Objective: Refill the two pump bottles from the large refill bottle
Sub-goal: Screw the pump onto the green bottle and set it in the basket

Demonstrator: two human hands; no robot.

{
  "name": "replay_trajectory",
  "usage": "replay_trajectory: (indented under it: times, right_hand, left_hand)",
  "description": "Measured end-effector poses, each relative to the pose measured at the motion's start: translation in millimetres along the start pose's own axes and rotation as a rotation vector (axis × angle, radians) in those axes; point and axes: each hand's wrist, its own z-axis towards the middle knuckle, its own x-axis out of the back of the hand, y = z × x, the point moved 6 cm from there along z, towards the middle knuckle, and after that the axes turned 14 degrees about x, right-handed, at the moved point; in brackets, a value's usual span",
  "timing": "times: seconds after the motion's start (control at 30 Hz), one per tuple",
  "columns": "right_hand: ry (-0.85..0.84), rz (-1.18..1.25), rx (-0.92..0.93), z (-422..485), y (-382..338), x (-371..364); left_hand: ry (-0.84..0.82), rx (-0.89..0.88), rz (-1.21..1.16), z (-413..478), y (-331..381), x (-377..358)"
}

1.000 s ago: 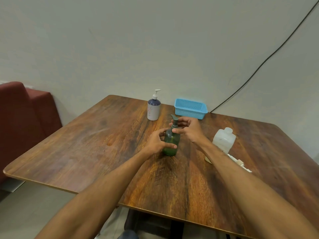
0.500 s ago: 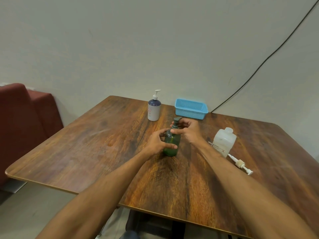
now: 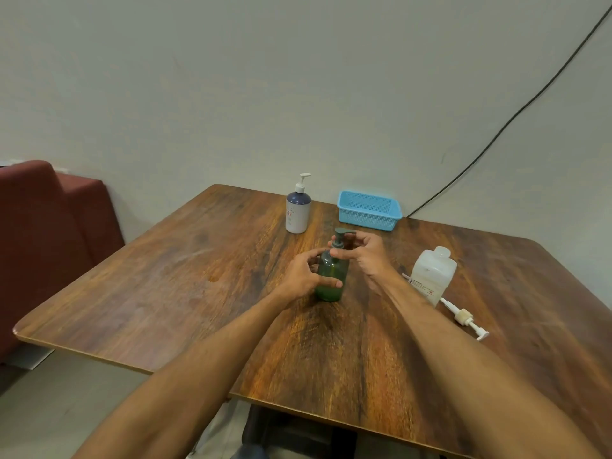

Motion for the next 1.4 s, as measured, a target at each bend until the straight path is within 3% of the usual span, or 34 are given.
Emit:
replay_trajectory:
  times: [0.13, 0.3, 0.53, 0.77, 0.97, 1.17, 1.4]
  right_hand:
    - [0.014, -0.047, 0.05, 0, 7, -5]
    - [-0.114, 0.102, -0.019, -5, 5, -3]
    - [0.014, -0.093, 0.079, 0, 3, -2]
    - [-0.145, 0.013, 0.028, 0, 5, 3]
    - [-0.031, -0.134, 0.102, 2, -3, 1]
    - [-0.188, -0.069, 0.066, -1, -2, 2]
    - [-0.011, -0.194, 0.11, 1, 2, 5]
  left_hand:
    - [0.007, -0.011, 0.004, 0, 1, 1]
    - [0.012, 0.004, -0.003, -1, 0, 1]
    - [0.002, -0.007, -0.019, -2, 2, 0]
    - [0.003, -0.009, -0.026, -1, 2, 0]
    - [0.015, -0.005, -0.015, -1, 2, 0]
    - [0.02, -0.007, 0.001, 0, 1, 0]
    - [0.009, -0.016, -0.003, -2, 4, 0]
